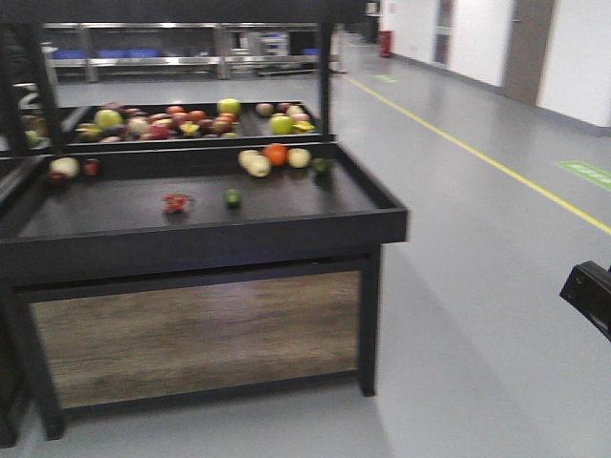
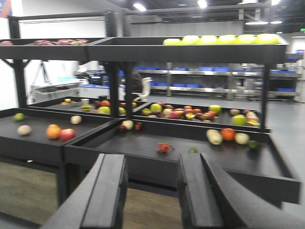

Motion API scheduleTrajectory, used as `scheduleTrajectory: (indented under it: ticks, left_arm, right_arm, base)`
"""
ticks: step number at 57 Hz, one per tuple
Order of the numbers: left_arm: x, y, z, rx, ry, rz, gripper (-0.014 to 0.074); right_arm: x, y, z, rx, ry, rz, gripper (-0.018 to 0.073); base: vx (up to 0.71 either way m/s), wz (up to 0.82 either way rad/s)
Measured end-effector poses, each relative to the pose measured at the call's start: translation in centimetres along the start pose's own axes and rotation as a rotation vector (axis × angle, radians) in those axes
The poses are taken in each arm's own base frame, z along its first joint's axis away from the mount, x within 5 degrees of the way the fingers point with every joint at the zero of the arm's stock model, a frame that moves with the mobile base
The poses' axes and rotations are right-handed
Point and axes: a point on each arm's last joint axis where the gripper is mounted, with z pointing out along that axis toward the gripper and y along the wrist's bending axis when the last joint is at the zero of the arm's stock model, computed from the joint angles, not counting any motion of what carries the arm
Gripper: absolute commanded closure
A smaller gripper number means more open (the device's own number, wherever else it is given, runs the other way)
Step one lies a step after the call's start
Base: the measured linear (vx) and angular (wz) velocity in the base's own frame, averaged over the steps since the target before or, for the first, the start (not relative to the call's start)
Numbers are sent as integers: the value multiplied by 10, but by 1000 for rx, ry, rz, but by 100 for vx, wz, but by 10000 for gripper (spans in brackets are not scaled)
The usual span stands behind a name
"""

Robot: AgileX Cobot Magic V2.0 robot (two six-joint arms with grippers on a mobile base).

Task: Pick snacks and fruit into basket
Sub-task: 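Drive toward the dark fruit display stand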

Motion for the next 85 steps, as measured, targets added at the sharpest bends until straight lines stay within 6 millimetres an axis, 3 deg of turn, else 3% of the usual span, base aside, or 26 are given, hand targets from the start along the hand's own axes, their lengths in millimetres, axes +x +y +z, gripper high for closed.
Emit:
scheduleTrajectory:
  ticks: [32,85]
  left_arm:
    - [0,0,0,0,0,0,188]
    - [1,0,2,-3,16,-1,188]
  right_arm:
    - [0,0,0,-1,0,0,230]
    - [2,0,2,0,8,0,230]
  base:
    - [25,49]
    - [29,-3]
